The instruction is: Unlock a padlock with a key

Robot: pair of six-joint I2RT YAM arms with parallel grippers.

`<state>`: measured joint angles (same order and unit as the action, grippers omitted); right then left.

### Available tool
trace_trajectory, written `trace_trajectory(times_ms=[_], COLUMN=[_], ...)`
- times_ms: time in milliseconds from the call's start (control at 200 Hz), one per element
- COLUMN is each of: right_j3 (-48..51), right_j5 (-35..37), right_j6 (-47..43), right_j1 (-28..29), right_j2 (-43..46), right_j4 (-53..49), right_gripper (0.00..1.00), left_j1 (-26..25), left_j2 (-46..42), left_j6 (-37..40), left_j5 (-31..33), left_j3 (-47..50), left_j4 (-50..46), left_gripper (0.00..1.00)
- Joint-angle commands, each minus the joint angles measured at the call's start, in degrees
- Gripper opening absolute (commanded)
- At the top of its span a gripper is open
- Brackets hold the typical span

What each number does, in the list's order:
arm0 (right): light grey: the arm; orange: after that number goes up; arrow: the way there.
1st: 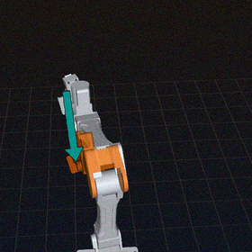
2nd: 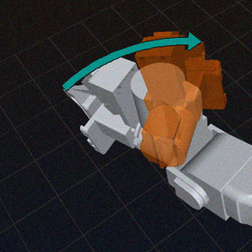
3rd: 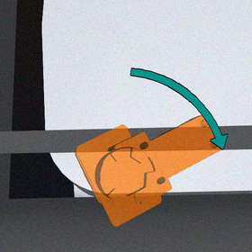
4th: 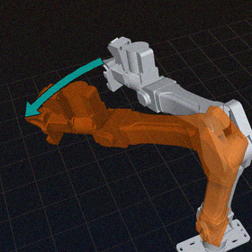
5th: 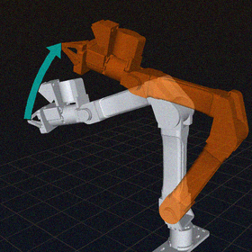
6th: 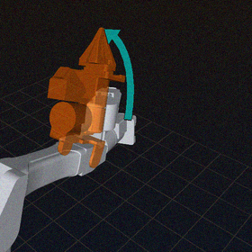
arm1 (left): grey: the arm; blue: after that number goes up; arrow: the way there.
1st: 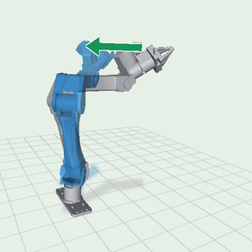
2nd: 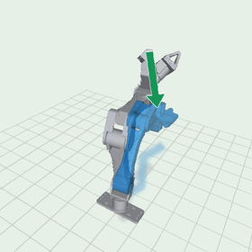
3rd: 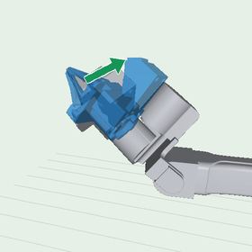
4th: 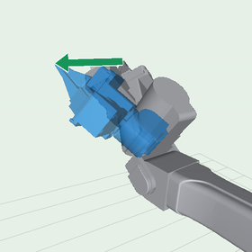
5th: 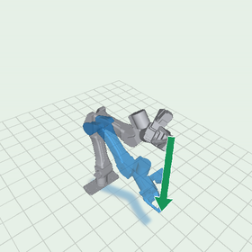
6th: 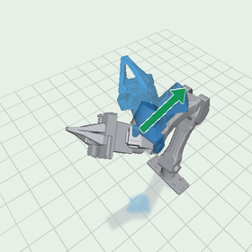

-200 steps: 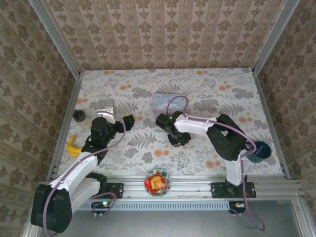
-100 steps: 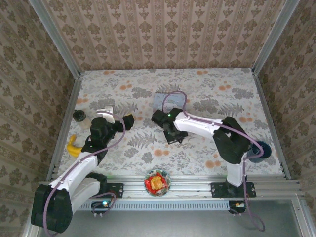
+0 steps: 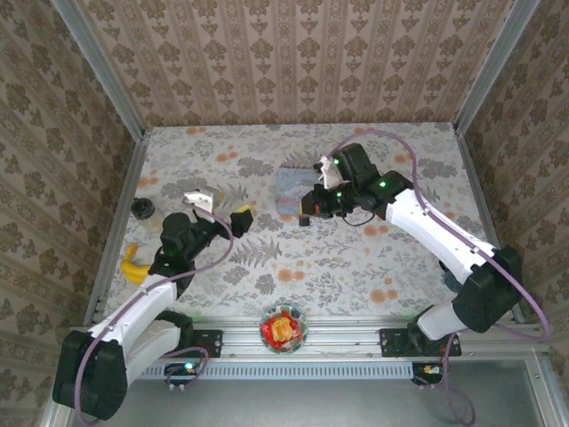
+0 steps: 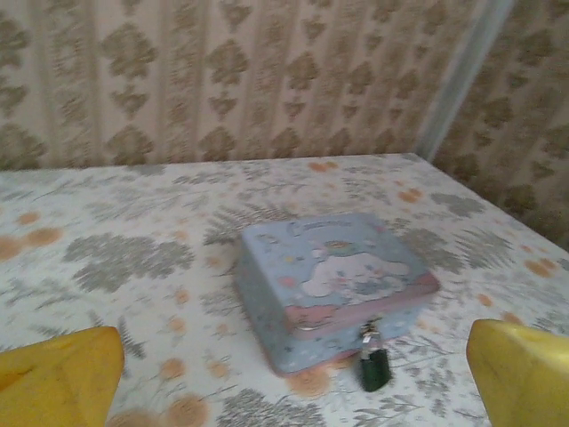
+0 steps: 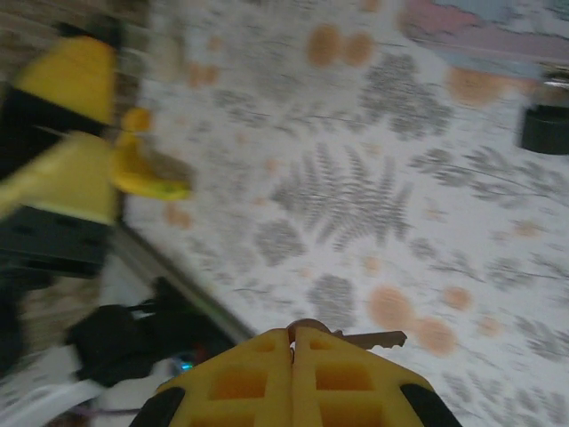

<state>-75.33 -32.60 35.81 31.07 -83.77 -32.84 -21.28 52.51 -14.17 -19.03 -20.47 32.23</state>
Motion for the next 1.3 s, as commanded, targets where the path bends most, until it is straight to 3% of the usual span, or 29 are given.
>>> trace_trajectory(times_ms=[0, 115, 205, 380, 455, 730, 1130, 1295], right_j3=[2.6, 6.4, 7.3, 8.3, 8.9, 11.8, 14.1, 14.4], right_j5=[-14.5, -21.2, -23.8, -25.3, -25.3, -25.1, -24.1, -24.1], right_j6=[5.1, 11.9, 14.4, 18.6, 20.5, 24.8, 24.9, 25.3], right_j1=[-1.5, -3.4, -4.3, -4.5, -4.4, -4.3, -4.2, -4.2], right_j2=[2.6, 3.8, 3.7, 3.8, 3.7, 6.2, 7.8, 7.6], right_j4=[11.1, 22.9, 26.4, 31.9, 34.1, 39.6, 40.0, 40.6], right_gripper=[0.0, 0.0, 0.0, 0.0, 0.0, 0.0, 0.0, 0.0], left_j1=[-2.1, -4.2, -4.6, -8.4, -10.0, -16.3, -17.4, -18.1], left_j2=[0.5, 2.2, 3.1, 4.9, 5.8, 10.8, 20.5, 21.1], left_j6=[3.1, 3.1, 3.2, 5.4, 7.8, 21.7, 20.0, 20.4], left_j5=[-6.5, -11.4, -14.8, -17.3, -17.0, -7.2, -8.1, -10.3], left_j3=[-0.9, -2.4, -2.4, -0.3, -0.3, -1.8, -6.9, -8.1], left_j4=[5.3, 7.3, 10.5, 20.3, 22.3, 26.7, 36.7, 36.0], left_gripper=[1.0, 1.0, 1.0, 0.83, 0.73, 0.58, 0.31, 0.34])
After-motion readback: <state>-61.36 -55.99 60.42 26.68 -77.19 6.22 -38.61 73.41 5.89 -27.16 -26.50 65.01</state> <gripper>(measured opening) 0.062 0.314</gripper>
